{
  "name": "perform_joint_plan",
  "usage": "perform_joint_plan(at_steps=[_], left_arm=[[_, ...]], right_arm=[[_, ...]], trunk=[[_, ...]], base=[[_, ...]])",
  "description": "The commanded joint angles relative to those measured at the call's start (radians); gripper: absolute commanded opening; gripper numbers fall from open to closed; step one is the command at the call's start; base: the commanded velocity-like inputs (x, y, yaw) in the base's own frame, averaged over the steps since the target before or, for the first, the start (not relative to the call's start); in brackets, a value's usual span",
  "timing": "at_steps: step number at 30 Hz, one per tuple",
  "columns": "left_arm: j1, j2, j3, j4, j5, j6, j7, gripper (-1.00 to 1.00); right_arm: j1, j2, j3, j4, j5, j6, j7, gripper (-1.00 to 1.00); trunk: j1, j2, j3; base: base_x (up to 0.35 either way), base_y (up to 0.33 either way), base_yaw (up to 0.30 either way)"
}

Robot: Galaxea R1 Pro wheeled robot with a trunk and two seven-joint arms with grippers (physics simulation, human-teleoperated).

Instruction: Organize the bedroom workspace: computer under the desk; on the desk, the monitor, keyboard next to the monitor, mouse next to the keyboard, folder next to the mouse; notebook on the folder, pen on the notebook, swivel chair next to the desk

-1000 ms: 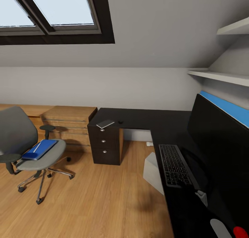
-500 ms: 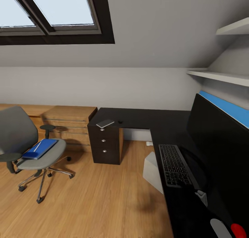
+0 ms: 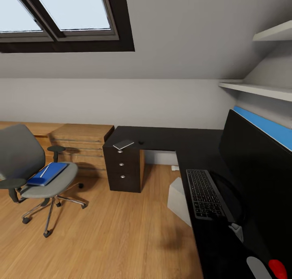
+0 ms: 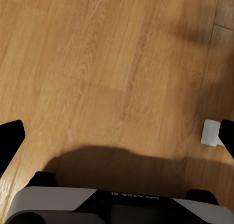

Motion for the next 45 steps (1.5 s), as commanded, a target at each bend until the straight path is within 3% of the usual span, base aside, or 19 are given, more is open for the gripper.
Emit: perform_joint_plan(at_steps=[1,11,17,35,45], left_arm=[[0.000,0.000,-0.001,-0.002,0.010,0.003,0.008,1.00],[0.000,0.000,-0.001,-0.002,0.009,0.003,0.008,1.00],[0.000,0.000,-0.001,-0.002,0.009,0.003,0.008,1.00],[0.000,0.000,-0.001,-0.009,0.009,0.001,0.005,1.00],[0.000,0.000,-0.001,-0.009,0.009,0.001,0.005,1.00]], right_arm=[[0.000,0.000,-0.002,0.003,0.006,0.005,-0.002,-1.00],[0.000,0.001,-0.002,0.002,0.008,0.003,0.013,-1.00],[0.000,0.002,-0.004,0.002,0.044,-0.002,0.069,-1.00],[0.000,0.002,-0.008,0.001,0.047,-0.003,0.093,-1.00],[0.000,0.002,-0.004,0.001,0.049,-0.003,0.093,-1.00]], trunk=[[0.000,-0.001,-0.001],[0.000,-0.001,-0.001],[0.000,-0.001,-0.001],[0.000,-0.001,-0.001],[0.038,-0.071,-0.032]], base=[[0.000,0.000,0.000],[0.000,0.000,0.000],[0.000,0.000,0.000],[0.000,0.000,0.000],[0.000,0.000,0.000]])
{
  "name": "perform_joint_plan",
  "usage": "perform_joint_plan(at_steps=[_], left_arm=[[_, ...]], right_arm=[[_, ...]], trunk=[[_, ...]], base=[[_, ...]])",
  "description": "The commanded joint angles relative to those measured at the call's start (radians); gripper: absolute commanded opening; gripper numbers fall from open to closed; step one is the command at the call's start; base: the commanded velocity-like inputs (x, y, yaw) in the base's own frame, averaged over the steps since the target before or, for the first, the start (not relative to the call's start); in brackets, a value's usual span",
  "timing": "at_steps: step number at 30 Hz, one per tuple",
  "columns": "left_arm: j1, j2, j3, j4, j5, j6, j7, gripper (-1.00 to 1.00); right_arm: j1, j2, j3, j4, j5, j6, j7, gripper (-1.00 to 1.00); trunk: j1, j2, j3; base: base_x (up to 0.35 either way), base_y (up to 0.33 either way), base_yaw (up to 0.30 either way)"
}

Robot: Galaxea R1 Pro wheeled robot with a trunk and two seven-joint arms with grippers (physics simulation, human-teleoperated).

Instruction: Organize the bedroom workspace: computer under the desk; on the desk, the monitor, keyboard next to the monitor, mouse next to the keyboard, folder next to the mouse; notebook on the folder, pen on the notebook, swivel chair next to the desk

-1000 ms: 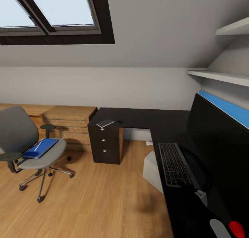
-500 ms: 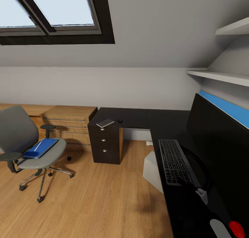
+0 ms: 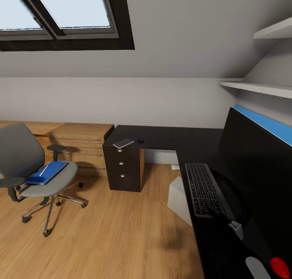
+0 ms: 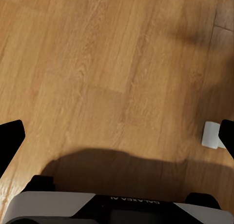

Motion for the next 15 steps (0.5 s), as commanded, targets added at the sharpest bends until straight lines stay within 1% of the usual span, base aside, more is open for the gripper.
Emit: perform_joint_plan(at_steps=[1,15], left_arm=[[0.000,0.000,-0.001,-0.002,0.010,0.003,0.008,1.00],[0.000,-0.001,-0.001,-0.002,0.010,0.003,0.008,1.00]], right_arm=[[-0.001,0.000,-0.002,0.000,-0.010,0.007,0.004,-1.00],[-0.001,-0.001,-0.001,0.000,-0.010,0.008,0.004,-1.00]], trunk=[[0.004,-0.008,-0.004],[0.058,-0.106,-0.048]], base=[[0.000,0.000,0.000],[0.000,0.000,0.000]])
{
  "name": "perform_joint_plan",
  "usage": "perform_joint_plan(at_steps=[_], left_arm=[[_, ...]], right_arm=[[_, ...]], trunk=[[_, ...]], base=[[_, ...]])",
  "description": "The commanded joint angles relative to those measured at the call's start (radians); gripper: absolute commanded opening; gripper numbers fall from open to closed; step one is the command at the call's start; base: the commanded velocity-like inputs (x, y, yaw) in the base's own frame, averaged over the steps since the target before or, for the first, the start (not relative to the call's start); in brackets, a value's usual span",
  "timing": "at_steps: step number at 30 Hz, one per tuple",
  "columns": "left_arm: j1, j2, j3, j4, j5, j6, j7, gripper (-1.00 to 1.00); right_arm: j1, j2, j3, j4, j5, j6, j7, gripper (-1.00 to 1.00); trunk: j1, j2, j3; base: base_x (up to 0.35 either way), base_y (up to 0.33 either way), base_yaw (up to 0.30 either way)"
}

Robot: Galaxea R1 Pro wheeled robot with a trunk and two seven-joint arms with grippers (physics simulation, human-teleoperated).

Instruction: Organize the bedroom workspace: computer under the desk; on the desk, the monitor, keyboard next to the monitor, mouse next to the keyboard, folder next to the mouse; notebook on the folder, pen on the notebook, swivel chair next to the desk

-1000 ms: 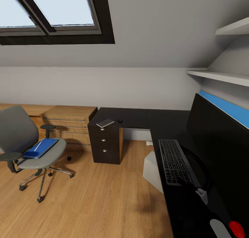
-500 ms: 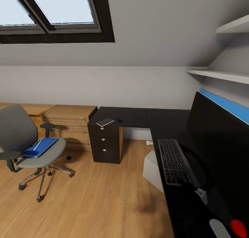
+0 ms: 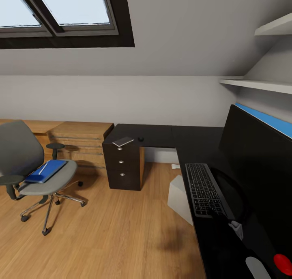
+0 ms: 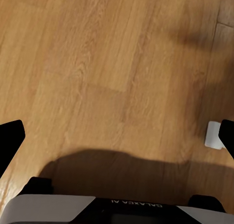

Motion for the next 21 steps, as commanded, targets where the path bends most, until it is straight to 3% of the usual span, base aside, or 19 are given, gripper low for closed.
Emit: perform_joint_plan(at_steps=[1,8,21], left_arm=[[0.000,0.000,-0.001,-0.002,0.010,0.003,0.008,1.00],[0.000,0.000,-0.001,-0.002,0.010,0.003,0.008,1.00],[0.000,0.002,0.000,-0.002,0.012,0.002,0.008,1.00]], right_arm=[[0.000,0.000,-0.002,0.000,-0.010,0.007,0.004,-1.00],[0.000,0.000,-0.002,0.000,-0.010,0.007,0.004,-1.00],[0.000,0.000,-0.002,0.001,-0.010,0.007,0.004,-1.00]], trunk=[[0.004,-0.008,-0.004],[0.031,-0.057,-0.026],[0.031,-0.057,-0.026]], base=[[0.000,0.000,0.000],[0.000,0.000,0.000],[0.000,0.000,0.000]])
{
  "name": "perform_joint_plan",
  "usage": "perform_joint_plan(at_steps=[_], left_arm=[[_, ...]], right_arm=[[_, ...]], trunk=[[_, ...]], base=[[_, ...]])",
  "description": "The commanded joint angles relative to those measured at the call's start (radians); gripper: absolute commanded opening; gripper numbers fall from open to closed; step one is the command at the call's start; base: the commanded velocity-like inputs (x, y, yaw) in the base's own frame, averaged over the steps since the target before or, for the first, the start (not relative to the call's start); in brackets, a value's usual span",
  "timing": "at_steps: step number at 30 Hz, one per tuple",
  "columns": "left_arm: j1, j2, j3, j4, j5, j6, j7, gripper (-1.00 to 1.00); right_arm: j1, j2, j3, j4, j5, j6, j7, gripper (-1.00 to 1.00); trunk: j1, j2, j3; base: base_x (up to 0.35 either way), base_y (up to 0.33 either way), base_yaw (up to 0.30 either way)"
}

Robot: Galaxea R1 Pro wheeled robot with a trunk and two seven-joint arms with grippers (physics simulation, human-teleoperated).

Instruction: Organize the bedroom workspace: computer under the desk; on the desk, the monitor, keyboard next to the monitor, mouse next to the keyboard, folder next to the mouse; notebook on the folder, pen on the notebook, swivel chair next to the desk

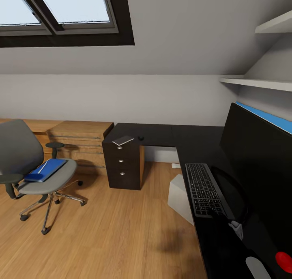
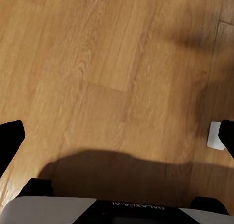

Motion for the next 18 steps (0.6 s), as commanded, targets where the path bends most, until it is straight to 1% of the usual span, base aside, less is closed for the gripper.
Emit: perform_joint_plan(at_steps=[1,7,18], left_arm=[[0.000,0.000,-0.001,-0.002,0.010,0.003,0.007,1.00],[0.000,0.000,-0.001,-0.002,0.009,0.003,0.008,1.00],[0.000,0.000,-0.001,-0.001,0.010,0.003,0.009,1.00]], right_arm=[[0.000,0.000,-0.001,0.001,-0.007,0.007,0.003,-1.00],[-0.001,0.000,0.000,0.001,-0.007,0.007,0.003,-1.00],[-0.001,0.000,0.000,0.001,-0.007,0.008,0.003,-1.00]], trunk=[[0.000,-0.001,-0.001],[0.000,-0.001,-0.001],[0.000,-0.001,-0.001]], base=[[0.000,-0.008,0.000],[0.000,-0.135,0.000],[0.000,-0.014,0.000]])
